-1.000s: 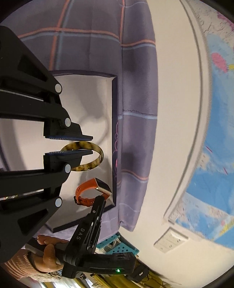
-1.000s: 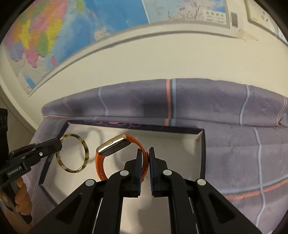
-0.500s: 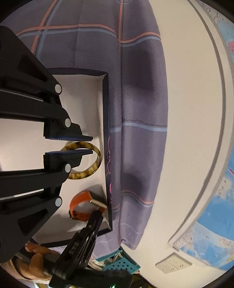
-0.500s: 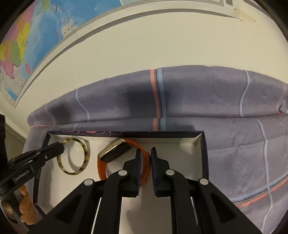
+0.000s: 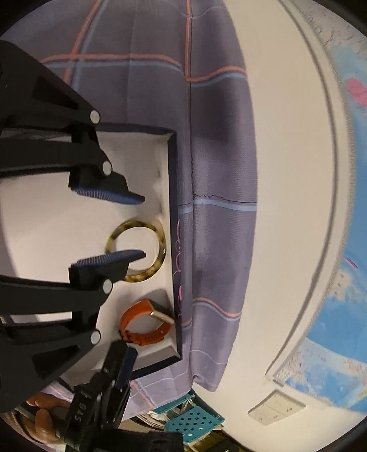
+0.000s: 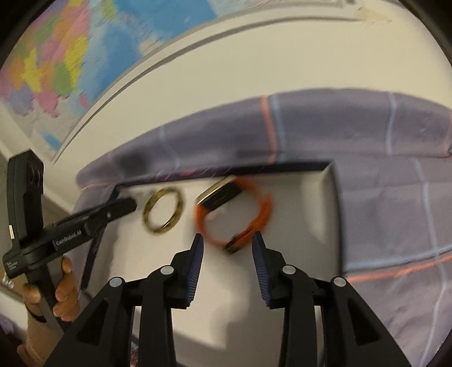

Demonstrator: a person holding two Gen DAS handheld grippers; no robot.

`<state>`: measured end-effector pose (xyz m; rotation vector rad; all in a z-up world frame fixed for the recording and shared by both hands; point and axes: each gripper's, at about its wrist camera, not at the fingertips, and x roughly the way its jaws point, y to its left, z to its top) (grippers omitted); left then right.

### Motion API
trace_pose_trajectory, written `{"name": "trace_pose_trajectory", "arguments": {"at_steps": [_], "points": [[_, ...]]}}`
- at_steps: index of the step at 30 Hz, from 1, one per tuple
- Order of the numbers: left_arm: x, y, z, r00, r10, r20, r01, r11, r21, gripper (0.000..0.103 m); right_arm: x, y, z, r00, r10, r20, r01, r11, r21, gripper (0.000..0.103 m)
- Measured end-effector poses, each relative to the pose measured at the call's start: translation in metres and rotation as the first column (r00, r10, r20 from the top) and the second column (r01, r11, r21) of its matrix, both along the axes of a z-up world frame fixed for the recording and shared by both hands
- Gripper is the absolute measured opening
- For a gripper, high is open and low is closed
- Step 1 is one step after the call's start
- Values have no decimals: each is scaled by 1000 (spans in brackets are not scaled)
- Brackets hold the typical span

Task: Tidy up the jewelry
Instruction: 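Open the right tool to drop the watch while the left tool releases the bangle, then withdraw both tools from the box back toward the remaining jewelry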

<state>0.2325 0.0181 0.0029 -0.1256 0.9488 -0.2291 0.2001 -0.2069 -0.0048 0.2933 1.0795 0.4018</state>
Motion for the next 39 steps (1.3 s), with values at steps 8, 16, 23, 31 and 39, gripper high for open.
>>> {"name": "trace_pose_trajectory", "arguments": {"at_steps": [8,16,23,31,39], "points": [[-83,7,23,989,-82,121,84,996,-13,57,-57,-3,31,982,112,152,-111,994,-14,43],[-158,-7,14,971,-169,170,165,986,37,60,-140,-2,37,940,268,211,-241,960,-145,44],[-184,-21,-11,974,-186,125,182,982,43,60,-152,4,6,946,282,158,-246,945,-213,44],[-200,-20,-23,978,-179,105,178,984,26,60,-168,-9,5,952,254,170,-221,956,-192,8],[-211,-25,-19,970,-212,123,211,977,24,60,-179,-31,38,951,197,238,-199,980,-18,8]]}}
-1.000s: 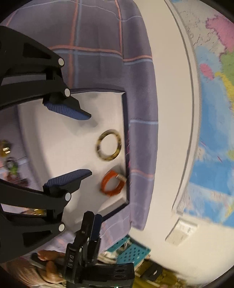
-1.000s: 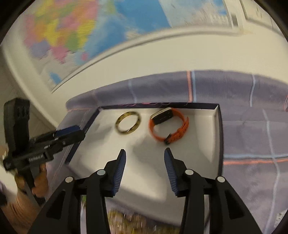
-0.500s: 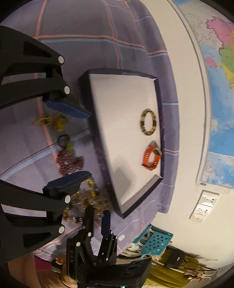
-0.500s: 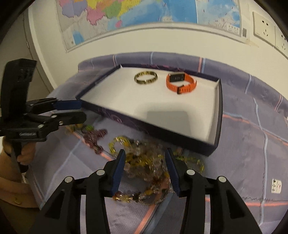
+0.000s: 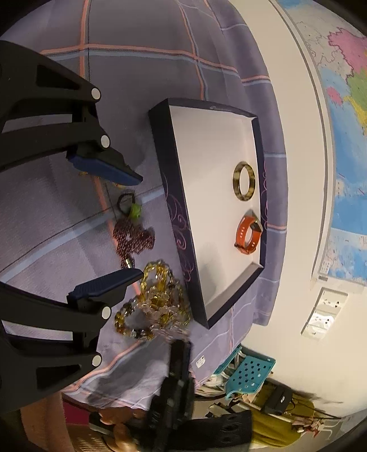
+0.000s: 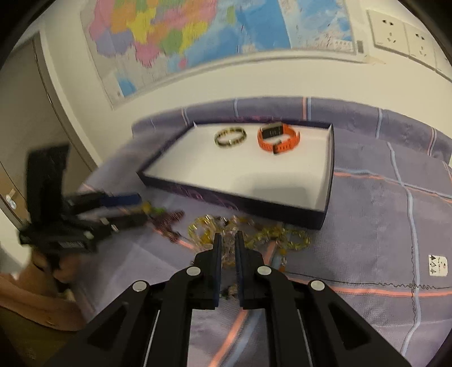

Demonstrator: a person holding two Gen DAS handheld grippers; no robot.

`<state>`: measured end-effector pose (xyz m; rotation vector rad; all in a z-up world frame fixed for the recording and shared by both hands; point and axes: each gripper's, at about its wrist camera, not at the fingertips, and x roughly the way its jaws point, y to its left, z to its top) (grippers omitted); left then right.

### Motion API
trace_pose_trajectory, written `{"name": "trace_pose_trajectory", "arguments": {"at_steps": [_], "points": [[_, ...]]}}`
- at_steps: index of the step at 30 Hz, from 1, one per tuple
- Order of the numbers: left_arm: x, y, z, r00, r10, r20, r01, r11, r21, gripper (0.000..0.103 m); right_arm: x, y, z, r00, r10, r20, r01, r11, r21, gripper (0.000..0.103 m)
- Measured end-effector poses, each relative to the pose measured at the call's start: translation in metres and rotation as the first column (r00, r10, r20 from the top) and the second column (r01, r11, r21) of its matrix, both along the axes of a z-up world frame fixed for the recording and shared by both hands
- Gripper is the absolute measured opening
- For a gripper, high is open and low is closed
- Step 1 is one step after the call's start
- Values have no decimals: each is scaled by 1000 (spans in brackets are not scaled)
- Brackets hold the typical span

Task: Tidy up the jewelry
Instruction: 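Withdraw both tools from the box back toward the remaining jewelry, then grasp the clear crystal bracelet with the right tool while the left tool grasps the purple beaded bracelet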

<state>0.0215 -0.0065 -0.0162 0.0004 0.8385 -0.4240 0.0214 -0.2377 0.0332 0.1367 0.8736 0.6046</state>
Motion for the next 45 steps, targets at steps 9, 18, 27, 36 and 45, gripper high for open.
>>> {"name": "trace_pose_trajectory", "arguments": {"at_steps": [9,18,27,36,45], "points": [[-8,-1,-1,1000,-29,6,29,1000,7,60,-5,-6,46,996,2,89,-11,995,96,8],[-12,-6,-8,998,-62,-6,63,998,28,57,-9,-1,46,996,38,79,-47,992,120,8],[6,-24,-16,995,-90,-48,91,996,15,52,-8,3,25,999,37,19,-39,990,135,8],[20,-36,-23,995,-70,-68,75,995,59,47,-7,4,14,999,38,-11,-36,990,139,8],[13,-45,-23,995,-80,-65,87,991,105,17,-5,4,13,999,38,-11,-36,990,136,8]]}}
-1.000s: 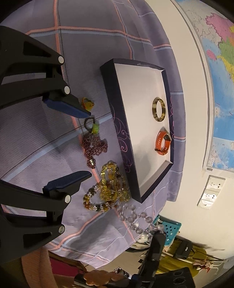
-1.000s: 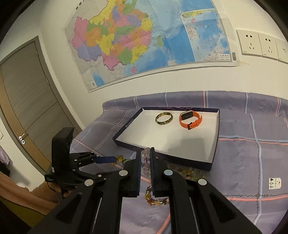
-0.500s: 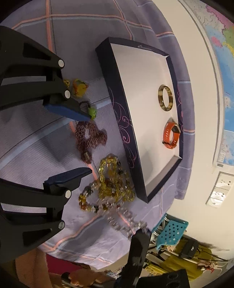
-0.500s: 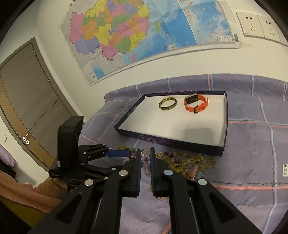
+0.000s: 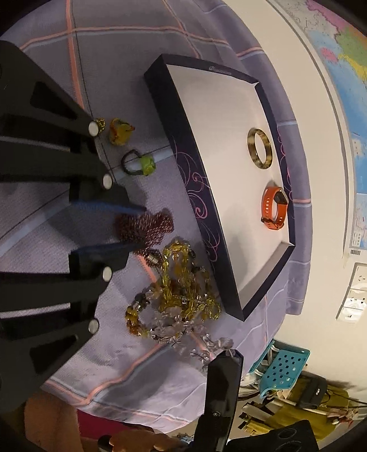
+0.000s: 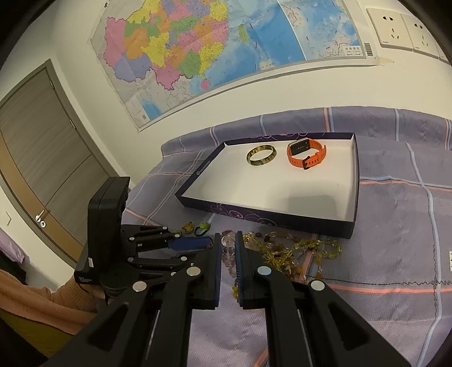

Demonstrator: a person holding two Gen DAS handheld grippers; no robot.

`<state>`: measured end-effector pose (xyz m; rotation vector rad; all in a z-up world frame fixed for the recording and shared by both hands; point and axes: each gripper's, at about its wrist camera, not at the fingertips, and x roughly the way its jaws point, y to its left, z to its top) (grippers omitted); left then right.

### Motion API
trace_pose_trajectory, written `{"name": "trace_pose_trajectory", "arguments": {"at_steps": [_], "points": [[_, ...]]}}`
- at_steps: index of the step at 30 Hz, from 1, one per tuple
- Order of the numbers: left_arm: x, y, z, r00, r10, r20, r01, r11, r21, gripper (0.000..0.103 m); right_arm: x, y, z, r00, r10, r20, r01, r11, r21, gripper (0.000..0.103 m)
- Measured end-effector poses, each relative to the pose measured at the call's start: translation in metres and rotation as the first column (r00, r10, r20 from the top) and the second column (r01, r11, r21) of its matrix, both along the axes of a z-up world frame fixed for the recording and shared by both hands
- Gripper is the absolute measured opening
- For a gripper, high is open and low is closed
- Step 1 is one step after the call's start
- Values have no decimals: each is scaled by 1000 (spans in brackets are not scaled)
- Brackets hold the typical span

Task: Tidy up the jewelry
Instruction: 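Grasp the clear crystal bracelet with the right tool while the left tool grasps the purple beaded bracelet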

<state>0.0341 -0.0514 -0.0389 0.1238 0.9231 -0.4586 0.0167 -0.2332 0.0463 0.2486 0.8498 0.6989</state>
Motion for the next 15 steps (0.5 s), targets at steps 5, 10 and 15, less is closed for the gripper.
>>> {"name": "trace_pose_trajectory", "arguments": {"at_steps": [5,10,15], "points": [[-2,7,2,1000,8,-18,-9,999,-52,12,1,0,1,1000,-5,4,5,1000,0,8],[-8,16,11,1000,12,-5,-12,994,-105,11,3,-2,4,1000,-8,12,8,1000,7,8],[-12,25,26,1000,18,16,-16,990,-142,7,5,-3,10,1000,-9,29,9,1000,15,8]]}}
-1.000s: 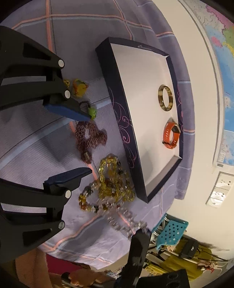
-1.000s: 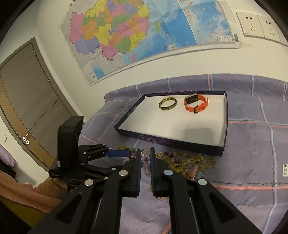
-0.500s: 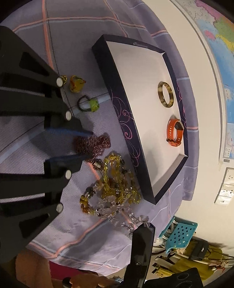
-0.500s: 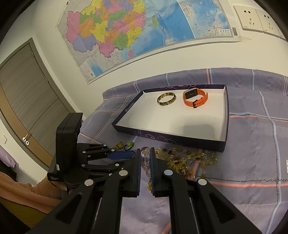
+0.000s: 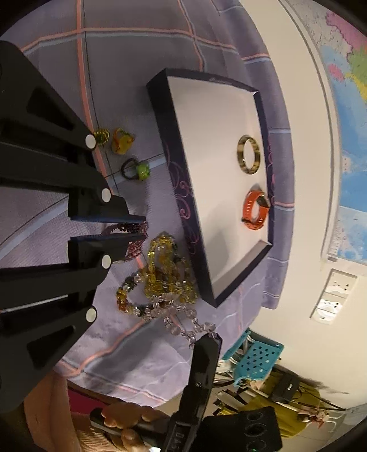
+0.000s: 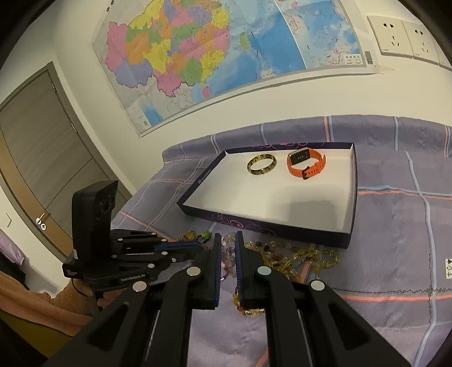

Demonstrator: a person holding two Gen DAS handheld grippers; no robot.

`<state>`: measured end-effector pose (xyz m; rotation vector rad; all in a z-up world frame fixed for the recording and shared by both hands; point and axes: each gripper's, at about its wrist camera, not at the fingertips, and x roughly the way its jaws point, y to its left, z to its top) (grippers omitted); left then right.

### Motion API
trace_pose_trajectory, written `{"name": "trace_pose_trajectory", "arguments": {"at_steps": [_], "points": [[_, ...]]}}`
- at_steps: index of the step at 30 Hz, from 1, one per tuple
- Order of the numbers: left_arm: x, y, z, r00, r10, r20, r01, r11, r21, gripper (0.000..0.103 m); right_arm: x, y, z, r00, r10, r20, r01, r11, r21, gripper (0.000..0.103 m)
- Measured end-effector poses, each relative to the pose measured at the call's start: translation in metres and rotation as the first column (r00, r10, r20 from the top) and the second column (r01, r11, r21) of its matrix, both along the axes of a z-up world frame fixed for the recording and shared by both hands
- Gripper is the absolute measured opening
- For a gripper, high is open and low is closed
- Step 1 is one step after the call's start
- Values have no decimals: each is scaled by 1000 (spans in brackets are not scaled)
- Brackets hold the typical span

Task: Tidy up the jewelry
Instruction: 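Carry the crystal bracelet with the right tool while the left tool carries the purple bracelet into the box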

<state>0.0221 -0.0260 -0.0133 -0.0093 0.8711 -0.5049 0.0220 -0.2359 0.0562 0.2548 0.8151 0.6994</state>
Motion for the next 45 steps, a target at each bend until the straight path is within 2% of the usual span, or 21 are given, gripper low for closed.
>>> {"name": "trace_pose_trajectory", "arguments": {"at_steps": [15,28,45], "points": [[-2,17,45,996,11,90,-7,999,-50,7,15,3,23,998,10,63,-10,1000,7,8],[26,31,82,985,48,168,-39,998,-55,7,52,10,27,997,-1,71,2,1000,-3,8],[78,27,76,986,83,146,-75,996,-54,7,112,22,7,999,-52,9,52,999,-17,8]]}}
